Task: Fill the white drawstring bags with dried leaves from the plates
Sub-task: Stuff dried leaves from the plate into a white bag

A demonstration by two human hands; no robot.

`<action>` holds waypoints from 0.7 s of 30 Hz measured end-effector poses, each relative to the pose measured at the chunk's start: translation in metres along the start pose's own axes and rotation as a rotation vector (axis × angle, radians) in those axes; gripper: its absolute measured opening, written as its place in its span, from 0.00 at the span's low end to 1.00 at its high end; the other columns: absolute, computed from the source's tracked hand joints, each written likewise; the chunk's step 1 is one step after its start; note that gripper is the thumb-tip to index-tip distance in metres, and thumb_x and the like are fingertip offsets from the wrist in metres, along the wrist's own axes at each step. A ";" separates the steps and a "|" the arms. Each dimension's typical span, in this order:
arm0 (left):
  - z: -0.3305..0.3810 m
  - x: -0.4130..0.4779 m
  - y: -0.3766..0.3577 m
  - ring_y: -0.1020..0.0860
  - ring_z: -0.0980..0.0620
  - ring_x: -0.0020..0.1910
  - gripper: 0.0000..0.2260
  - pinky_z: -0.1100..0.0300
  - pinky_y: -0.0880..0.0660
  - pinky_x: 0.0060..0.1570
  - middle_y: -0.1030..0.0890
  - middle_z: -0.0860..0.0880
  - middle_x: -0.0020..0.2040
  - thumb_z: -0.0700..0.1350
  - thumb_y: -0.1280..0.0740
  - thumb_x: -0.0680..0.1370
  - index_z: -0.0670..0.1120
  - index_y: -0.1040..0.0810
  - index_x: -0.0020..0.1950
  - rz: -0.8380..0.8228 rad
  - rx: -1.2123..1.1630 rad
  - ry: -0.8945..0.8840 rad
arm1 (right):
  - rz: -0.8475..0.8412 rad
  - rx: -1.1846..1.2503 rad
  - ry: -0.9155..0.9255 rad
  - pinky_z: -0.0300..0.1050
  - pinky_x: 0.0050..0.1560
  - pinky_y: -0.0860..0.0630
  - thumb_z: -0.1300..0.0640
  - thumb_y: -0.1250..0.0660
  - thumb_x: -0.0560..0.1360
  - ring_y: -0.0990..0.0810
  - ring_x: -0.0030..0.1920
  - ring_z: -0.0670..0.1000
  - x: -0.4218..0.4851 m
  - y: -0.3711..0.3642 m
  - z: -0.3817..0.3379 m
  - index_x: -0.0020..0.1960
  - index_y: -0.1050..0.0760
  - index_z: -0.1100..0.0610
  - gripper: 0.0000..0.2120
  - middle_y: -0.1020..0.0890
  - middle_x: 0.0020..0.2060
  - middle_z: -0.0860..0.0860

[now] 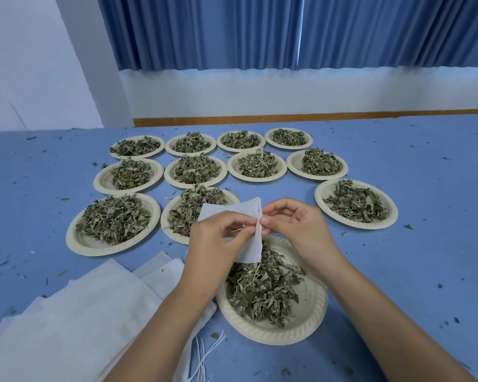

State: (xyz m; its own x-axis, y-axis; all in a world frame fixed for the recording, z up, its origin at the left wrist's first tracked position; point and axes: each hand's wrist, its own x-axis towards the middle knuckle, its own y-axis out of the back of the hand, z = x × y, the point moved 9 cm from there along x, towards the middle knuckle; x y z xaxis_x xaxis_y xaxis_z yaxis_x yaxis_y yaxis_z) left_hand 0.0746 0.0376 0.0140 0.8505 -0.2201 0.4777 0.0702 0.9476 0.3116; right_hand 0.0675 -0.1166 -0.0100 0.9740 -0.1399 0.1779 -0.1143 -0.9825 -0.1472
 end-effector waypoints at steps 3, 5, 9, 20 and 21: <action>-0.003 -0.001 -0.002 0.17 0.59 0.40 0.06 0.66 0.22 0.44 0.15 0.56 0.38 0.40 0.26 0.73 0.51 0.16 0.43 -0.014 -0.082 0.054 | 0.014 0.026 0.002 0.37 0.37 0.21 0.72 0.29 0.69 0.19 0.31 0.49 -0.002 0.000 -0.001 0.42 0.22 0.62 0.07 0.17 0.34 0.55; -0.005 -0.001 -0.006 0.17 0.59 0.39 0.03 0.69 0.23 0.42 0.15 0.56 0.37 0.42 0.25 0.72 0.49 0.16 0.42 -0.039 -0.143 0.104 | 0.028 0.025 0.009 0.38 0.38 0.21 0.71 0.28 0.69 0.18 0.33 0.50 -0.004 0.000 -0.003 0.41 0.22 0.62 0.07 0.17 0.34 0.54; -0.022 -0.001 -0.008 0.18 0.58 0.35 0.04 0.70 0.25 0.38 0.16 0.52 0.35 0.42 0.23 0.69 0.46 0.18 0.39 -0.057 -0.210 0.281 | 0.012 -0.036 0.014 0.45 0.45 0.18 0.72 0.28 0.68 0.18 0.39 0.54 -0.005 -0.003 -0.005 0.41 0.23 0.62 0.08 0.18 0.37 0.59; 0.021 0.003 0.069 0.21 0.60 0.39 0.09 0.68 0.25 0.43 0.18 0.57 0.37 0.35 0.26 0.73 0.50 0.19 0.41 0.368 -0.007 -0.095 | -0.463 -0.931 0.150 0.35 0.57 0.31 0.50 0.22 0.67 0.29 0.54 0.41 -0.018 -0.022 -0.008 0.58 0.26 0.45 0.22 0.25 0.53 0.40; 0.037 -0.001 0.075 0.21 0.59 0.40 0.08 0.67 0.25 0.45 0.19 0.55 0.39 0.34 0.27 0.73 0.47 0.19 0.43 0.403 0.084 -0.239 | -0.540 -1.037 0.157 0.35 0.60 0.33 0.47 0.23 0.67 0.32 0.58 0.40 -0.022 -0.028 0.000 0.61 0.27 0.43 0.25 0.26 0.55 0.40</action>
State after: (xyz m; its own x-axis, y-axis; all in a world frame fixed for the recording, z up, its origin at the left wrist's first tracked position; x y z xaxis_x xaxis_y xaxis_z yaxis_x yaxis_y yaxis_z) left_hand 0.0597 0.1006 0.0673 0.6567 0.1049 0.7468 -0.2915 0.9486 0.1231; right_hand 0.0497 -0.0859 -0.0095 0.9183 0.3819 0.1039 0.1301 -0.5392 0.8321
